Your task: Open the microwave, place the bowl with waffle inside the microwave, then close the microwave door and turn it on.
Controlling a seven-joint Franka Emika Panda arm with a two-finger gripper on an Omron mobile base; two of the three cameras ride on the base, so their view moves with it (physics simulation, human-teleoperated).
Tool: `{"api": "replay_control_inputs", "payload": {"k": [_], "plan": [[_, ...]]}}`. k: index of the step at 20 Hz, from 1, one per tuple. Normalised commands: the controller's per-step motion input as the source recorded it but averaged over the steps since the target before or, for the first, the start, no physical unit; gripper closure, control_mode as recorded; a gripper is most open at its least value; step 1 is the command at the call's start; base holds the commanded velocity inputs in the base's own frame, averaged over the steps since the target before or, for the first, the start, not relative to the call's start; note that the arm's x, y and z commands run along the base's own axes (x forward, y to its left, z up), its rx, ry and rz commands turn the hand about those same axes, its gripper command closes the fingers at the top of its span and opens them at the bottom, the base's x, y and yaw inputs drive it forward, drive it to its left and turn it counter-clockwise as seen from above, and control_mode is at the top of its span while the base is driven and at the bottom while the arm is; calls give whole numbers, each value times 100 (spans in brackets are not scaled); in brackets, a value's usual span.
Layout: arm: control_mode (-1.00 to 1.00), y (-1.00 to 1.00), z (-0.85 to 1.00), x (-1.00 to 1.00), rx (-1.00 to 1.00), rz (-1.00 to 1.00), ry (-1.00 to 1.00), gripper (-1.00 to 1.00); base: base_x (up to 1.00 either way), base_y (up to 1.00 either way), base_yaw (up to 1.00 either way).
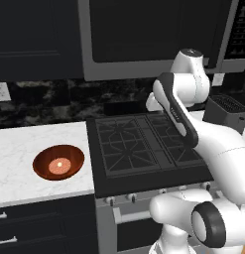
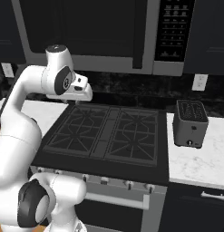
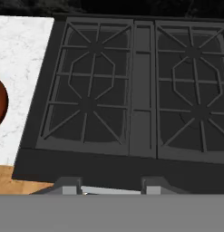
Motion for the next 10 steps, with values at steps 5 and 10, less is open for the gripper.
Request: {"api": "replay_control_inputs", "payload": {"k": [5,10], "plan": [[-100,-18,0,-34,1,0,-5,-100,0,0,0],[-100,-46,3,-63,4,0,-18,-100,0,0,0]]}}
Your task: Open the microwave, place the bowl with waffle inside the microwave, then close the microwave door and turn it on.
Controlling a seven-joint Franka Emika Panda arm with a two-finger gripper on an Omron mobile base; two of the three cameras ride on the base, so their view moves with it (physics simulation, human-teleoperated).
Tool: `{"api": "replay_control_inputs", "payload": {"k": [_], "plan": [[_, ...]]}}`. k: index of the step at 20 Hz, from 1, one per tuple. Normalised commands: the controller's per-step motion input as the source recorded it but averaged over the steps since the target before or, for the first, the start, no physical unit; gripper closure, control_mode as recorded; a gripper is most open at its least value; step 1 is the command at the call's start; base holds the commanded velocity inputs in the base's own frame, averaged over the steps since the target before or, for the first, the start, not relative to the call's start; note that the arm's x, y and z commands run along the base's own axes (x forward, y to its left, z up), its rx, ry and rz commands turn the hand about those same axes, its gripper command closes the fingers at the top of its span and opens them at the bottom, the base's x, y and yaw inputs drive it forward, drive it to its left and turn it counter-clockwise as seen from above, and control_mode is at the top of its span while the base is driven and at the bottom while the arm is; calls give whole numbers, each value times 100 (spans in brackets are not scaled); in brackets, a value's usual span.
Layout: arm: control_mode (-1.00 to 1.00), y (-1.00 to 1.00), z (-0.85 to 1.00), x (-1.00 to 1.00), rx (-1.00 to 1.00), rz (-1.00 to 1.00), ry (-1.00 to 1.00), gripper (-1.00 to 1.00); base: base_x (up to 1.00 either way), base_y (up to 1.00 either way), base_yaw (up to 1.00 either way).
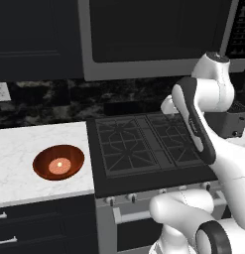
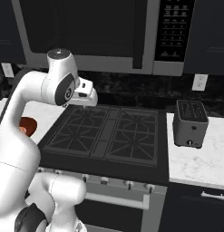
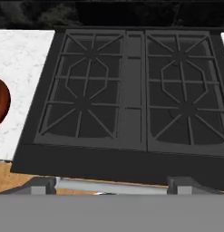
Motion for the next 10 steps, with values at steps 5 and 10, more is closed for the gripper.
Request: {"api": "replay_control_inputs", "payload": {"k": [5,10], "plan": [[-100,-20,48,-48,0,0,-20,-100,0,0,0],[-100,-17,62,-33,0,0,-26,-100,0,0,0]]}}
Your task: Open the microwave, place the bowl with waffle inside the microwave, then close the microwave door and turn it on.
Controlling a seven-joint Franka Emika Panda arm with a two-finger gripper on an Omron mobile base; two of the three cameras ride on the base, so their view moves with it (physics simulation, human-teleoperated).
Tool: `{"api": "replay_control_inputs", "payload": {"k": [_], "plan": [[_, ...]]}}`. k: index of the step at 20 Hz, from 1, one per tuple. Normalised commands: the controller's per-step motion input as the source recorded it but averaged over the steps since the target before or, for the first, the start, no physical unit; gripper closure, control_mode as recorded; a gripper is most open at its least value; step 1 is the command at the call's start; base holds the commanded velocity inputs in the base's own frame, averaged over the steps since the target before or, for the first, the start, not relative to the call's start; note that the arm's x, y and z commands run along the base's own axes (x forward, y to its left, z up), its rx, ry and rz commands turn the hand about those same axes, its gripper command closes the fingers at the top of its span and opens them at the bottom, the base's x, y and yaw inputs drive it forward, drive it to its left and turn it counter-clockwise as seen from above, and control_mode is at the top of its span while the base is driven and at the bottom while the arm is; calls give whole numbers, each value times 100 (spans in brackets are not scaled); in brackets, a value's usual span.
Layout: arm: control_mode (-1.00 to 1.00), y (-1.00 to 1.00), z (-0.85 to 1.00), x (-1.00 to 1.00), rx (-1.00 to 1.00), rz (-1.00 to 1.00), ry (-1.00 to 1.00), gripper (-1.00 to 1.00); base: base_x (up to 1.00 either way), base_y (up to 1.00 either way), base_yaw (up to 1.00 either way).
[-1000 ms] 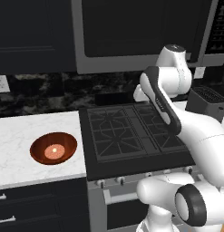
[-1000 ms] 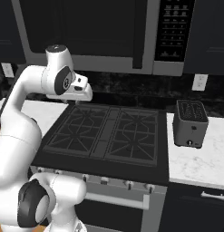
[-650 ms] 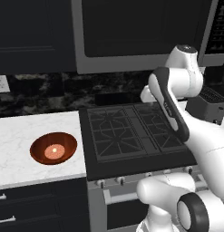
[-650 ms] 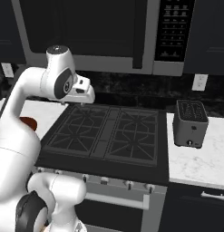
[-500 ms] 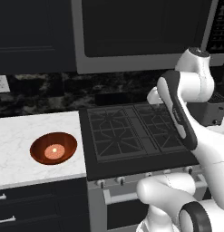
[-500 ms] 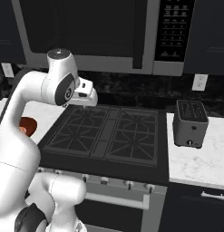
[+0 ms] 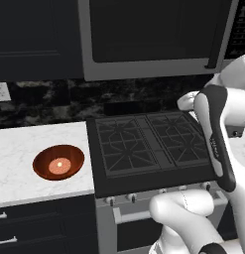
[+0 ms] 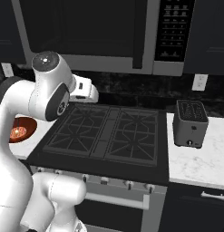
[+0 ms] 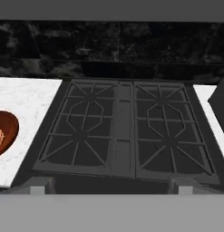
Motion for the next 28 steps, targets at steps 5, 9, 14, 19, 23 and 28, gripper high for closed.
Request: {"api": "replay_control_inputs", "payload": {"k": [5,9,14,19,23,28], "plan": [[-100,-42,47,0,0,-12,-15,-100,0,0,0],[-100,-52,38,0,0,-23,0,-100,0,0,0],[-100,-60,27,0,0,-24,0,-100,0,0,0],[-100,-54,10,0,0,-17,-6,-100,0,0,0],[-100,-33,16,0,2,-5,-12,-100,0,0,0],[-100,-10,21,0,5,0,-15,-100,0,0,0]]}}
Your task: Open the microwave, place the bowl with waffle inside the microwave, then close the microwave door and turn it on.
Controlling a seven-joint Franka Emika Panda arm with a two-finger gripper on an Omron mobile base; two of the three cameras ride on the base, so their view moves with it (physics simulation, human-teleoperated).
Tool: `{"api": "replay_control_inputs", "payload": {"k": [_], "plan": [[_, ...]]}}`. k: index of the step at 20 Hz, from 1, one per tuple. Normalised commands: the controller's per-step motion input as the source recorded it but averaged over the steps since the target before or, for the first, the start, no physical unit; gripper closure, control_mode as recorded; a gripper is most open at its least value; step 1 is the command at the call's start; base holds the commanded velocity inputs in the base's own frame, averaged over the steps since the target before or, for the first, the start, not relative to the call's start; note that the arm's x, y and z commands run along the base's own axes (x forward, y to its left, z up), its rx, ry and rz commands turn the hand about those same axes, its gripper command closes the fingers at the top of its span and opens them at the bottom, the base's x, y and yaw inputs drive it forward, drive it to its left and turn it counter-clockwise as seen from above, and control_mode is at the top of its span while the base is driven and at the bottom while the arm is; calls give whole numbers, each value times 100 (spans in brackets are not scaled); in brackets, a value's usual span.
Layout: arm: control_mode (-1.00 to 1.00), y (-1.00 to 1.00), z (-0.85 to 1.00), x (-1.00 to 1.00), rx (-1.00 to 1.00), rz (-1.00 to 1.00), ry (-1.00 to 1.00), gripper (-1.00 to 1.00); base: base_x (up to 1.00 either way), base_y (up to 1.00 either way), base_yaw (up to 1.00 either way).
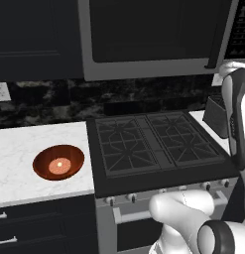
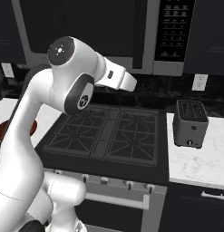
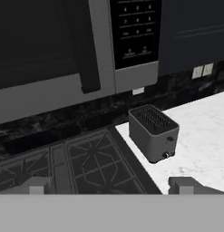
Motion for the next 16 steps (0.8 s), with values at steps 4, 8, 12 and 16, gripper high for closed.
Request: {"api": "replay_control_inputs", "payload": {"k": [4,8,12,16], "plan": [[-100,-3,33,0,5,0,-9,-100,0,0,0],[-100,-6,38,0,6,2,-4,-100,0,0,0],[-100,-10,34,0,5,4,0,-100,0,0,0],[-100,-8,18,0,6,9,-2,-100,0,0,0]]}}
